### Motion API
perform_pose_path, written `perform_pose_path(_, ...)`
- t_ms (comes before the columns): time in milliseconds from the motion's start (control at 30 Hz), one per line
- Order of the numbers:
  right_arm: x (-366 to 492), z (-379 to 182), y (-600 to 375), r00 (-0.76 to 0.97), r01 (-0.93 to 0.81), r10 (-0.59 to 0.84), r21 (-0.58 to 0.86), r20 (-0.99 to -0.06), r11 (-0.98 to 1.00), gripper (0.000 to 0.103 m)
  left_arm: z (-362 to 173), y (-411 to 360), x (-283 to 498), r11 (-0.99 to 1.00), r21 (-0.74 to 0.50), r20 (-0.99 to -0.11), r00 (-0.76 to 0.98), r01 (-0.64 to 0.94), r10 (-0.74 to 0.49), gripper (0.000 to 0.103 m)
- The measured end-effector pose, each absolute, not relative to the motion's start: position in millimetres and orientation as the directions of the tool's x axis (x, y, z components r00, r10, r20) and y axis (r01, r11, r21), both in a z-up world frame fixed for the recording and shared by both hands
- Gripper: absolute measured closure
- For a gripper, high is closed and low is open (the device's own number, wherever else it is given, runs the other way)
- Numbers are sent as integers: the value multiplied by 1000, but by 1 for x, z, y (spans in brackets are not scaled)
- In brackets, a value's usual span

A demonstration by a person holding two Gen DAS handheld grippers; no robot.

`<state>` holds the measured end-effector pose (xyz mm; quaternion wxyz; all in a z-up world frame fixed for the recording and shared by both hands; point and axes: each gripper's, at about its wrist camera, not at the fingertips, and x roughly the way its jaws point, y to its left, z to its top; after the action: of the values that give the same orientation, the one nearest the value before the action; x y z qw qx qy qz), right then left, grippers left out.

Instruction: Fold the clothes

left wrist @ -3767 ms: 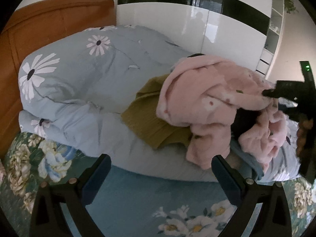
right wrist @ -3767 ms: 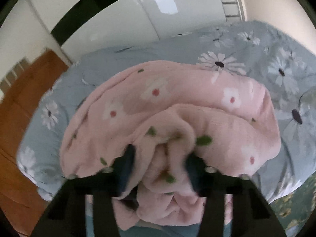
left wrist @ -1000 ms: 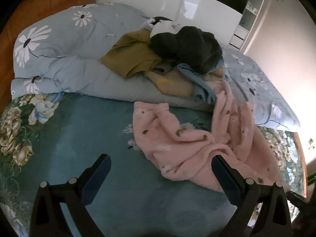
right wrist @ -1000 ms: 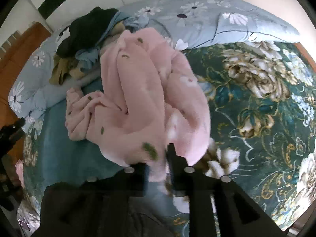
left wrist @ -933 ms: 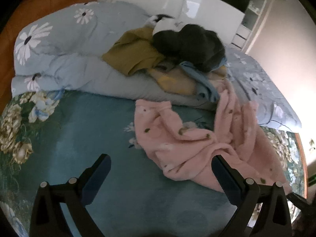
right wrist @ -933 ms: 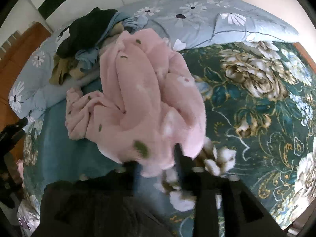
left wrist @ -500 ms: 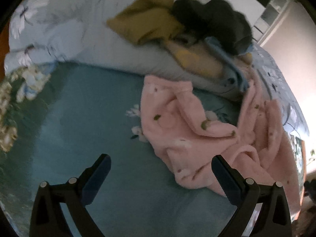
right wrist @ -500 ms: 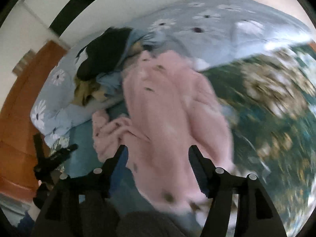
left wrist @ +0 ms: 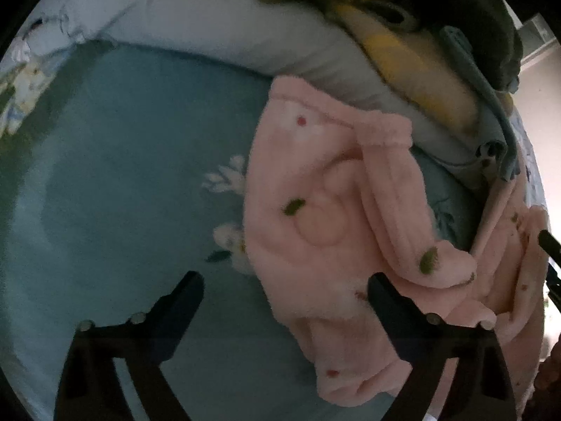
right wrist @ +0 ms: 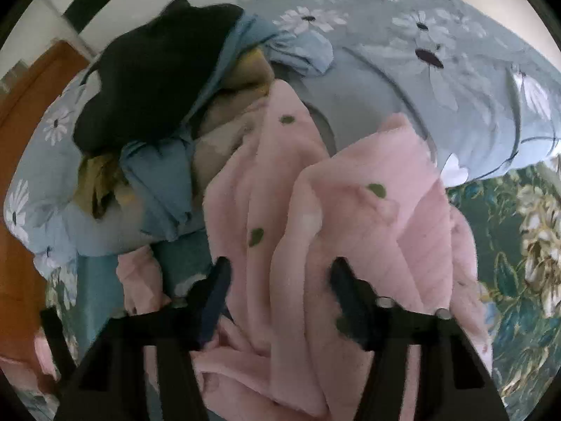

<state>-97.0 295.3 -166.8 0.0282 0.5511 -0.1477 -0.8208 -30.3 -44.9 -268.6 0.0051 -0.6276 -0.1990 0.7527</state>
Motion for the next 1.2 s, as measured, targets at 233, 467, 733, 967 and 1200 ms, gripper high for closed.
perform_pose_path(233,-77,-159,332,-408,-220,-276,387,-870,-896,97,-279,-48,-20,-821,-459,-889,-177,341,423,72)
perform_pose_path(467,-31,-100,382,-528,-258,-278,463,-803,-848,98,-264,-49,-6,-753,-517,-856,-214,408,471,91)
perform_pose_path(733,-16,-18,411,-646,-211,-240,472,-725,-856,100,-184,-68,-22,-719,-590,-801,-381,367,463,95)
perform_pose_path(967,-18,96,408,-789,-70,-258,499,-558,-864,100,0,-153,-40,-705,-682,-594,-710,194,379,95)
perform_pose_path(1200,50,107,382,-825,57,-315,485,-469,-872,100,41,-221,22,-772,-614,-543,-797,162,264,95)
